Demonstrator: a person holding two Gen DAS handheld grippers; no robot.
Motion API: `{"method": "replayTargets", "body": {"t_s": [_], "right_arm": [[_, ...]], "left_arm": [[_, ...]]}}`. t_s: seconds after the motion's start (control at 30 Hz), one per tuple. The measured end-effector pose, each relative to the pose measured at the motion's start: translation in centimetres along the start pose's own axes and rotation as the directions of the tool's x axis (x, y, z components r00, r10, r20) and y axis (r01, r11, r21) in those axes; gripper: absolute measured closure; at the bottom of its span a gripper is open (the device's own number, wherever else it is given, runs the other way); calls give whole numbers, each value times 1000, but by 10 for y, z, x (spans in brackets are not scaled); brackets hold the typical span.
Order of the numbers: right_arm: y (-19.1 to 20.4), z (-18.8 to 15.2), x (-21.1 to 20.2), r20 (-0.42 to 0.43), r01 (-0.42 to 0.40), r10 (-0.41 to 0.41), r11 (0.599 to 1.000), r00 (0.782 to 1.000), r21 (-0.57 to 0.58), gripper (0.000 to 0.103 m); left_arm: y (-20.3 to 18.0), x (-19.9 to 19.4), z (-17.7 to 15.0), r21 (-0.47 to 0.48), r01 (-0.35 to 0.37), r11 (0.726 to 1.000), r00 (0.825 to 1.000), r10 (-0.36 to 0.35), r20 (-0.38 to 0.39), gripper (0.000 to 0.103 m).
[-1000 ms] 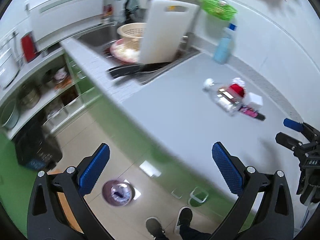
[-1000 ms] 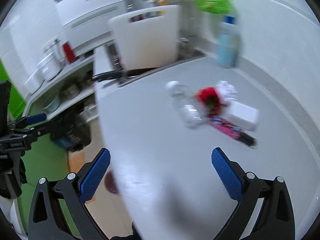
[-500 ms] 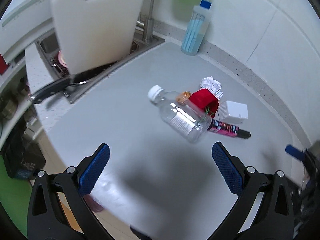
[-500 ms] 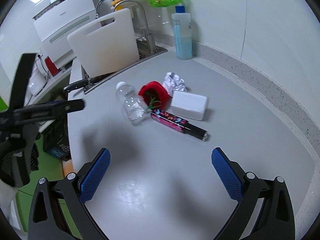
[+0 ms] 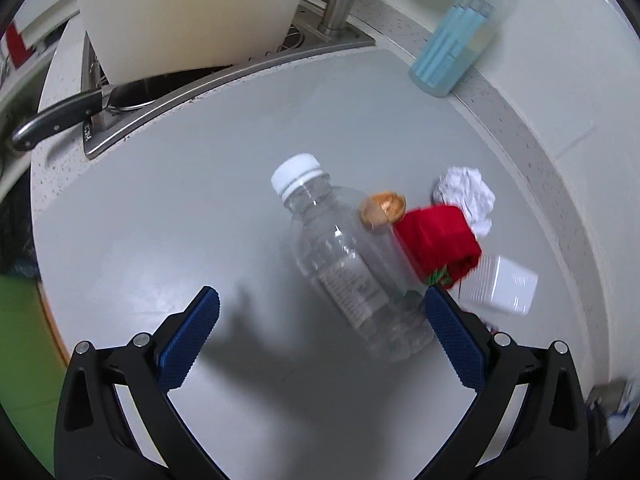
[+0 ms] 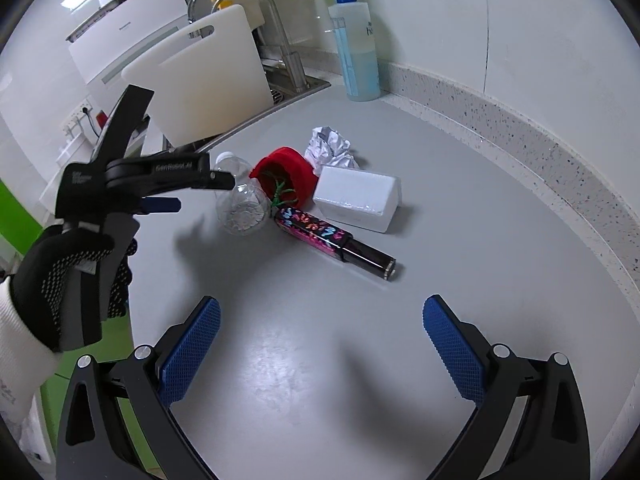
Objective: Collect trash
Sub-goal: 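Grasp the clear plastic bottle with the left gripper, then grasp the pink marker with the right gripper while the left holds the bottle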
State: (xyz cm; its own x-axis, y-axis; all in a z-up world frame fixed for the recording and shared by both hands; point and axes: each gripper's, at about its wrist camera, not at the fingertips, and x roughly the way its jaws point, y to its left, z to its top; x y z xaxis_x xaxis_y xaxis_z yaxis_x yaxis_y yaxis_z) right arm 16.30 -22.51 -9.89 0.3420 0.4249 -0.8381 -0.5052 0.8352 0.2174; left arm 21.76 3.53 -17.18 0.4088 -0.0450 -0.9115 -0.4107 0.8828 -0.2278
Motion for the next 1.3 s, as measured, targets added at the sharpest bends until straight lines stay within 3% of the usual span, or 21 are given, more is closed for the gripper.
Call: {"method": "replayTargets", "body": {"t_s": [0.43,0.47,0.5,0.53,0.73,1.0,1.3], "right_arm": [[-25,8,10,-12,-32,32,999,999,9,6],[-27,8,10,-13,-33,33,999,999,10,6],[-28,8,11,-14,-35,35,999,999,12,6],[-30,10,13,-16,-37,38,999,999,12,6],[-26,12,15,-16,-41,41,999,999,8,6],[-15,18,19,-19,-29,28,999,999,-38,6],[-2,29,44,-70,-47,39,992,997,-116,6]], "left_arm": [[-17,31,7,-93,27,995,998,-32,-57,3],[-18,30,7,-92,26,995,998,-31,-48,8],[-19,28,6,-85,32,996,999,-35,-39,22],[-20,27,6,-76,29,997,999,-33,-40,26],[-20,20,6,-55,34,998,999,-36,-30,29],[-14,-6,0,-24,60,998,998,-60,-1,43],[8,-19,-16,3,80,997,997,-80,0,43]]}}
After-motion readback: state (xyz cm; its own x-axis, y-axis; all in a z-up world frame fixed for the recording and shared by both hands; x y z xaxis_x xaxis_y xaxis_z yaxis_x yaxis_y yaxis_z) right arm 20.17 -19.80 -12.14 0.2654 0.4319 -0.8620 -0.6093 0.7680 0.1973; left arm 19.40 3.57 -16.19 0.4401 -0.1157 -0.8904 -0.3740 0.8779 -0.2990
